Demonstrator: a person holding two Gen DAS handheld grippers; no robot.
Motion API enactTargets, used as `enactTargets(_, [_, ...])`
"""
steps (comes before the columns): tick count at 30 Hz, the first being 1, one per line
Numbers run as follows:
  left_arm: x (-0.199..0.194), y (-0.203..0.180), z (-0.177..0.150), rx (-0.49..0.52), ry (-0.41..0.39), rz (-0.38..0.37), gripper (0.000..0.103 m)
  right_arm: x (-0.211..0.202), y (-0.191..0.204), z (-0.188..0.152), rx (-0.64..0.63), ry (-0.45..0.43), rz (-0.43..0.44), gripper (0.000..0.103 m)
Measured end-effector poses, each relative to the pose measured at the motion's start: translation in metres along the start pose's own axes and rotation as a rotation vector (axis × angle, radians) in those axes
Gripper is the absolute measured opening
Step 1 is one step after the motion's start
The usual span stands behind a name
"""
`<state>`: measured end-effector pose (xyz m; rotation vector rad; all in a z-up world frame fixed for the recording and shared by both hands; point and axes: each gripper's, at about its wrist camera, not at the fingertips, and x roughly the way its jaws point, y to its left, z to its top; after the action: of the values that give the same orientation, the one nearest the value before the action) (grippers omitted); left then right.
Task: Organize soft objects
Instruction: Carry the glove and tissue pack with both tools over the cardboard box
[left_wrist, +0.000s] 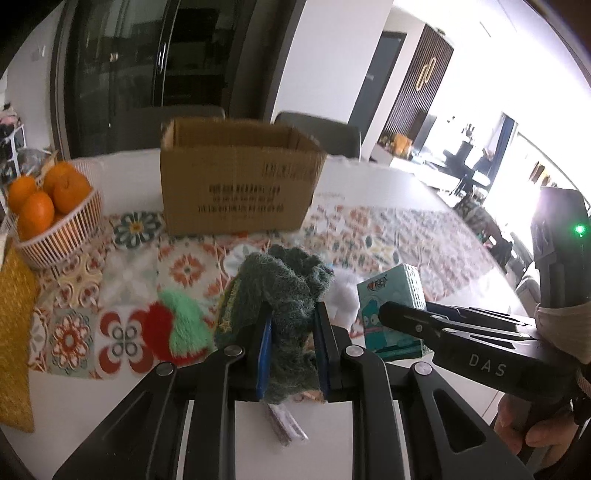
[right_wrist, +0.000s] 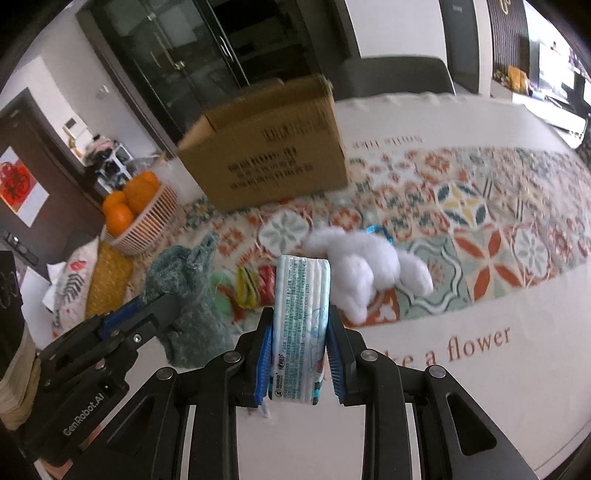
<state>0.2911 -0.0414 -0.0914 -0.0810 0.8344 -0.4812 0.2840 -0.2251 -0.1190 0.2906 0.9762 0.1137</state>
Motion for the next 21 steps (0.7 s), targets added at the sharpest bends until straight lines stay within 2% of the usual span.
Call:
enactTargets(10, [-0.022, 0.001, 0.036, 0.009, -0.106, 0.018, 0.021, -0.023, 0.021, 0.031, -0.051, -0.111, 0.043, 0.028])
enactTargets(21, [-0.027, 0.007, 0.078, 0.020, -0.176, 0.032, 0.021, -0.031, 0.035, 0.074, -0.076, -0.200, 0.078, 0.028])
